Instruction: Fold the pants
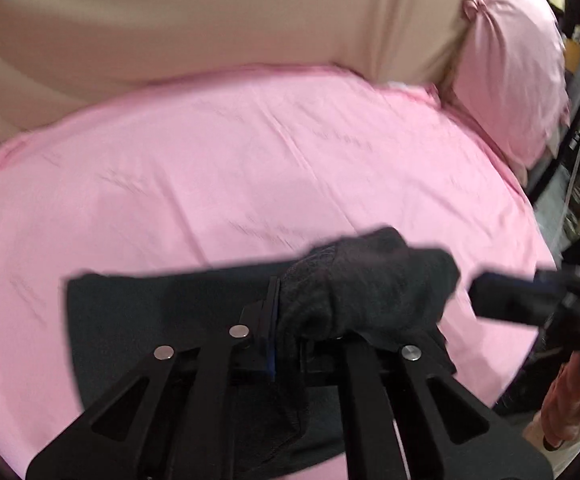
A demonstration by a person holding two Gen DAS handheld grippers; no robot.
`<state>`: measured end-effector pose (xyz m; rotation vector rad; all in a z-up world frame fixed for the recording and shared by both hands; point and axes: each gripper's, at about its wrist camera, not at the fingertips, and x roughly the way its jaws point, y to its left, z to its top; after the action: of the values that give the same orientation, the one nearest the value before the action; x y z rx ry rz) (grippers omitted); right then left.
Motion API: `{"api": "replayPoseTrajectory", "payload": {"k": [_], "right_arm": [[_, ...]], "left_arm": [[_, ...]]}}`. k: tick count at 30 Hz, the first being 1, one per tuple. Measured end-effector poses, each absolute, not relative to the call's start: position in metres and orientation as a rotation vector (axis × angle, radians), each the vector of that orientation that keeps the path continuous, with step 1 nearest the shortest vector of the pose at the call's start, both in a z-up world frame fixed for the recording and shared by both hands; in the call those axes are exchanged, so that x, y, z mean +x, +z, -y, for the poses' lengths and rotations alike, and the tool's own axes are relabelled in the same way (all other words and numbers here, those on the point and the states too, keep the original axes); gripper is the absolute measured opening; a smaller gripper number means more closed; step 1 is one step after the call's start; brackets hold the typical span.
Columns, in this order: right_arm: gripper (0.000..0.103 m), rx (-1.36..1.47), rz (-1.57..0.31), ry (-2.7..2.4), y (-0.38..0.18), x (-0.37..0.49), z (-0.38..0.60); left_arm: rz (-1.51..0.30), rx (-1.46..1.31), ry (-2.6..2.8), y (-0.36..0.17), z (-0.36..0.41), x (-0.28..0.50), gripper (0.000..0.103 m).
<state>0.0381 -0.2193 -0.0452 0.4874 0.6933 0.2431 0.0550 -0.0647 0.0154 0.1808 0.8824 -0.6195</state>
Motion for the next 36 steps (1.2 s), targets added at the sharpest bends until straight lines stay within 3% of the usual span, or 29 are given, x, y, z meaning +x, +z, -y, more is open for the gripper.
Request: {"api": "replayPoseTrajectory", "payload": {"k": [7,12,13,15,17,19,22,23,26,27,29,31,33,36], "right_arm": [[0.008,0.387,-0.897,0.257,-0.109,0.073,0.174],[0.005,0.275,-0.919,0.111,-0.128,0.124,0.174],[0.000,0.289,-0.903,0.056,-0.129,0.130,0.192],[0.000,0.504,-0.881,0.116,-0.135,0.135,0.231],[0.000,0.514,-0.888,0.114,-0.135,0.127,0.235],[0.011,0.475,-0.885,0.098,-0.131,0.105,0.229],[0.011,0.478,-0.831,0.063,-0.117,0.069,0.231],[0.015,0.456,-0.793,0.029,-0.108,0.059,0.233],[0.061,0.349,-0.729,-0.060,-0.090,0.053,0.236],[0.062,0.301,-0.732,-0.068,-0.088,0.060,0.234],[0.058,0.240,-0.773,-0.060,-0.095,0.077,0.232],[0.040,0.217,-0.830,-0.043,-0.107,0.091,0.233],[0.015,0.192,-0.859,-0.048,-0.114,0.096,0.229],[0.008,0.190,-0.835,-0.037,-0.105,0.081,0.227]], "left_arm": [[-0.821,0.205,-0.657,0.053,0.056,0.053,0.006],[-0.814,0.212,-0.669,0.060,0.055,0.047,0.006],[-0.810,0.216,-0.666,0.061,0.051,0.046,0.006],[-0.815,0.227,-0.680,0.058,0.053,0.043,0.007],[-0.831,0.243,-0.685,0.049,0.057,0.043,0.007],[-0.837,0.248,-0.683,0.041,0.060,0.042,0.007],[-0.841,0.234,-0.692,0.036,0.063,0.043,0.006],[-0.840,0.229,-0.696,0.036,0.064,0.044,0.006],[-0.831,0.222,-0.695,0.040,0.066,0.045,0.006],[-0.829,0.220,-0.694,0.042,0.066,0.046,0.006],[-0.830,0.220,-0.688,0.043,0.067,0.047,0.007],[-0.832,0.221,-0.680,0.043,0.068,0.047,0.007],[-0.833,0.226,-0.677,0.043,0.070,0.047,0.007],[-0.833,0.232,-0.674,0.042,0.072,0.047,0.007]]}}
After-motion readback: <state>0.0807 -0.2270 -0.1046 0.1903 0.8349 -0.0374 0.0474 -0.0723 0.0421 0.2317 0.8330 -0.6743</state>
